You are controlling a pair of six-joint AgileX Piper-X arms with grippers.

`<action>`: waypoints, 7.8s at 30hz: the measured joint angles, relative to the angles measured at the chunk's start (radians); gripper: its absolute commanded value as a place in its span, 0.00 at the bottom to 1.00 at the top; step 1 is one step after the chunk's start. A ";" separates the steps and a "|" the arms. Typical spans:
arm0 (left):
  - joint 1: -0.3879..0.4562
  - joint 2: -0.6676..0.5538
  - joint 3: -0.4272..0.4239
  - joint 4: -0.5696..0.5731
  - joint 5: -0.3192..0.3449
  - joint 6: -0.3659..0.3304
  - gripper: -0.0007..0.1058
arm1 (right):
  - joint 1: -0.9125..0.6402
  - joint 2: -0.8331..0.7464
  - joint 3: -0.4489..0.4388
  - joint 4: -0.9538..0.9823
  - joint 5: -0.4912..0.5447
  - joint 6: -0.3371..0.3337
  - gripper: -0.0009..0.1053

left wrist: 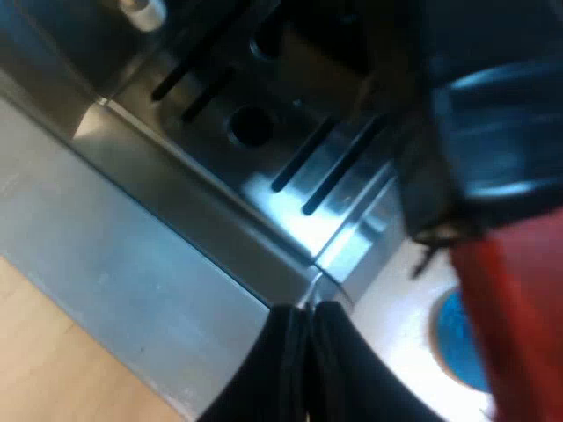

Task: Put the handle in the coffee machine

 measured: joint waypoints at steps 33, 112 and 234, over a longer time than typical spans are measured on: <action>-0.038 -0.092 0.039 -0.019 -0.070 -0.164 0.01 | 0.069 -0.376 0.329 0.522 -0.308 0.340 0.37; -0.067 -0.464 0.056 0.161 -0.100 -0.144 0.74 | 0.096 -1.329 0.459 1.482 -0.588 0.421 0.58; 0.034 -1.283 0.414 0.199 -0.219 -0.480 0.74 | -0.961 -2.181 0.690 2.050 -1.013 0.008 0.58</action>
